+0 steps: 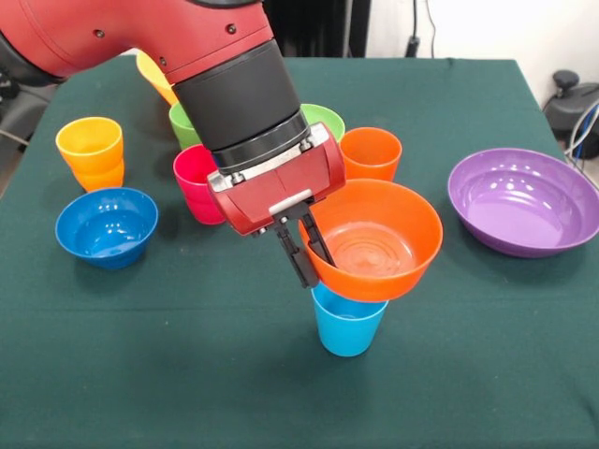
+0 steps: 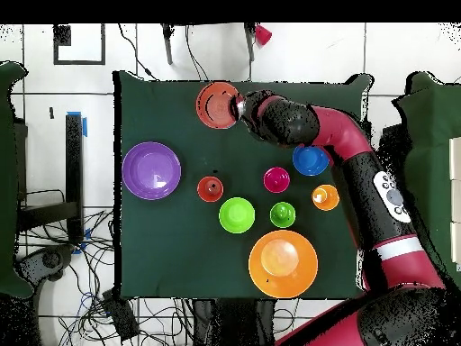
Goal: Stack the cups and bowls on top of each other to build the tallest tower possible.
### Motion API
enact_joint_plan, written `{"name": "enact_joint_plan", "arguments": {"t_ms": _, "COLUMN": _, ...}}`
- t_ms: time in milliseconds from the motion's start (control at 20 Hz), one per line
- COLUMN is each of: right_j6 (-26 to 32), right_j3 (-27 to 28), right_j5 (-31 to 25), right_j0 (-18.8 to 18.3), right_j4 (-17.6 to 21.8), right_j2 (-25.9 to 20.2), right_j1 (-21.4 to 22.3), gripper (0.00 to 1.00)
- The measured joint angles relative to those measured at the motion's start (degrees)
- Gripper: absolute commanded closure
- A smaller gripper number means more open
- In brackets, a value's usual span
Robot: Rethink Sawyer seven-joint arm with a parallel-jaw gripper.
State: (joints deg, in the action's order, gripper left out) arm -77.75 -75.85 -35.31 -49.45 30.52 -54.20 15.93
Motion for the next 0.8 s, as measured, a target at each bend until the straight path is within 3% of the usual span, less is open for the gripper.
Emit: {"name": "enact_joint_plan", "arguments": {"t_ms": 800, "right_j6": 0.0, "right_j3": 1.8, "right_j5": -0.3, "right_j0": -0.3, "right_j4": 0.0, "right_j2": -2.2, "right_j1": -3.9, "gripper": 1.00}}
